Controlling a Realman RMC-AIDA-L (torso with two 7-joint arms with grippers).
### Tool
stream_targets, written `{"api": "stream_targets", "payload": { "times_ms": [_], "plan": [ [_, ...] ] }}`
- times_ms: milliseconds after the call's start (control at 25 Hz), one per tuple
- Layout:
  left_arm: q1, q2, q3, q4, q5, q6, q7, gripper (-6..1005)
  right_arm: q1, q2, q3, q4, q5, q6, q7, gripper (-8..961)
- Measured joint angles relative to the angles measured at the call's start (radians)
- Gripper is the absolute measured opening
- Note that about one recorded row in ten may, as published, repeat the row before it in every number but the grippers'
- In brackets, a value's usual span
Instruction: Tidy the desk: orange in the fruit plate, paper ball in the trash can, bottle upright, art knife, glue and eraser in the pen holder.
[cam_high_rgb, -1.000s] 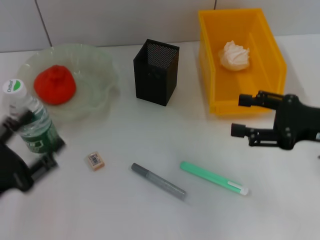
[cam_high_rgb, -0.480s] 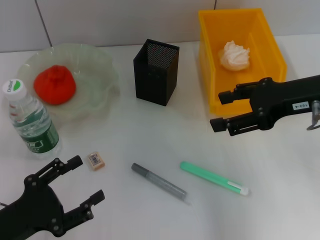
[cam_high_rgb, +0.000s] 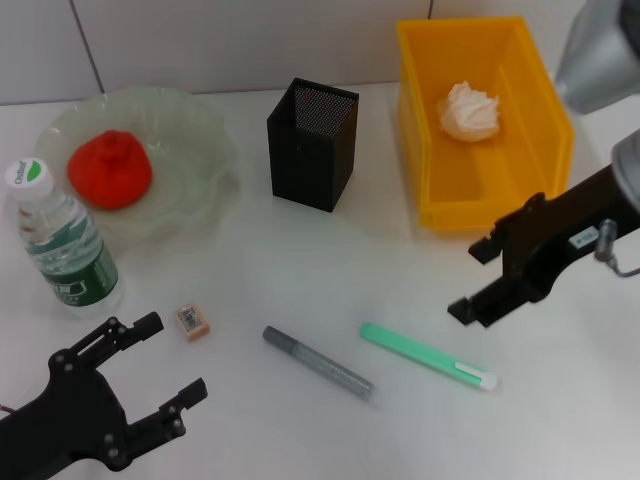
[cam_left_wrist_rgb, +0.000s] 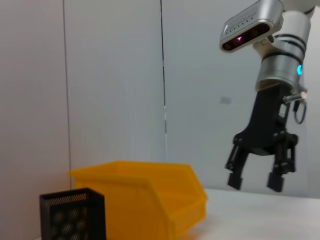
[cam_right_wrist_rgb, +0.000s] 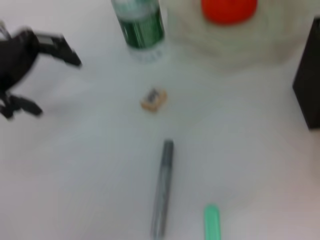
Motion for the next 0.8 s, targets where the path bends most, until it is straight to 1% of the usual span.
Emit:
{"api": "stream_targets", "payload": {
  "times_ms": [40, 160, 320, 360, 400, 440, 480, 560, 800],
  "plan": [
    [0.0, 0.0, 0.0, 0.0, 0.0, -0.012, 0.0, 798, 0.017, 0.001, -0.044, 0.001, -0.044, -0.013, 0.025, 825],
    [-0.001, -0.001, 0.0, 0.0, 0.001, -0.027, 0.0, 798, 0.038, 0.001, -0.074, -0.002, -0.075, -0.039, 0.037, 825],
    [-0.001, 0.0, -0.001, 0.0, -0.001, -0.007, 0.001, 797, 0.064, -0.002, -0.072, -0.018, -0.086, -0.076, 0.041, 825],
    [-0.001, 0.0, -0.003, 0.0, -0.002, 0.005, 0.0, 797, 0.093, -0.006, -0.066, -0.011, -0.097, -0.097, 0.047, 825],
    [-0.001, 0.0, -0.003, 0.0, -0.002, 0.005, 0.0, 797, 0.093, -0.006, -0.066, -0.011, -0.097, -0.097, 0.047, 825],
    [-0.001, 0.0, -0.003, 0.0, -0.002, 0.005, 0.0, 797, 0.107, -0.008, -0.064, -0.004, -0.105, -0.106, 0.052, 825],
    [-0.002, 0.001, -0.008, 0.001, -0.004, 0.033, -0.006, 797, 0.122, -0.008, -0.063, 0.002, -0.121, -0.111, 0.061, 824],
    [-0.002, 0.001, -0.01, 0.005, -0.006, 0.038, -0.005, 797, 0.16, -0.004, -0.068, 0.007, -0.178, -0.125, 0.097, 824],
    [-0.021, 0.002, -0.011, 0.008, -0.007, 0.04, -0.007, 797, 0.195, 0.001, -0.086, 0.019, -0.203, -0.14, 0.116, 824]
  ]
}}
